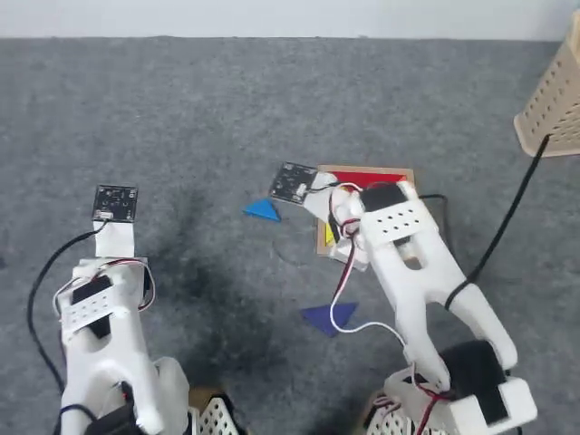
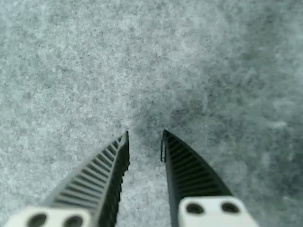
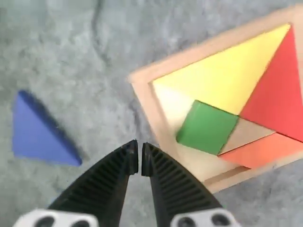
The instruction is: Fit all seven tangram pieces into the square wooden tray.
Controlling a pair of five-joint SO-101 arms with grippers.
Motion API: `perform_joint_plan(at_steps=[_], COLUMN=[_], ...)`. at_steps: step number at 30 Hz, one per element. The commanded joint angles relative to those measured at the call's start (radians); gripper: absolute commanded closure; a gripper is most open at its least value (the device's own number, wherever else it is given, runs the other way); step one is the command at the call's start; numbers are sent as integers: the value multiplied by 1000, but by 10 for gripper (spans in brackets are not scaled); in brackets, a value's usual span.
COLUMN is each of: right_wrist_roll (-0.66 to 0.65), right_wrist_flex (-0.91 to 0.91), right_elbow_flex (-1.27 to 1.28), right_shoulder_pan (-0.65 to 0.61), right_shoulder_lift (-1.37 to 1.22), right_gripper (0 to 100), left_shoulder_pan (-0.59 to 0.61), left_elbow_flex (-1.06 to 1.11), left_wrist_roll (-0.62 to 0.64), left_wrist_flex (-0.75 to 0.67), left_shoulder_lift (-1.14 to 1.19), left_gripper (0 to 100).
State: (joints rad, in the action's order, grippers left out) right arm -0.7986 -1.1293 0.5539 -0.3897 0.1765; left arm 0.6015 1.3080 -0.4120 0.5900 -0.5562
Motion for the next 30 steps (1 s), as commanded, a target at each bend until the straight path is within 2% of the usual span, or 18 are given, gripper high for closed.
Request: perform_joint_plan(at_steps=[1, 4, 7, 9, 13, 15, 24, 30], right_wrist_roll=[-9, 61, 153, 158, 212, 239, 129, 132], right_wrist_flex=[74, 116, 173, 182, 188, 203, 228, 219], right_elbow_flex=[-2, -44, -127, -204, -393, -476, -666, -821], right_shoulder_pan=[2, -90, -170, -209, -231, -231, -298, -305], right_shoulder_lift=[62, 61, 19, -48, -257, -361, -628, -762], right_gripper=[989, 980, 901, 842, 754, 744, 719, 684], left_shoulder_pan=[0, 0, 0, 0, 0, 0, 0, 0], left_elbow_flex=[-41, -41, -41, -41, -41, -41, -41, -41], left_wrist_roll=[0, 0, 0, 0, 0, 0, 0, 0], left_wrist_flex=[-11, -11, -9, -9, -9, -9, -9, -9], left_shoulder_lift=[2, 2, 2, 2, 2, 2, 2, 2], left_gripper=[895, 895, 895, 895, 895, 895, 895, 895])
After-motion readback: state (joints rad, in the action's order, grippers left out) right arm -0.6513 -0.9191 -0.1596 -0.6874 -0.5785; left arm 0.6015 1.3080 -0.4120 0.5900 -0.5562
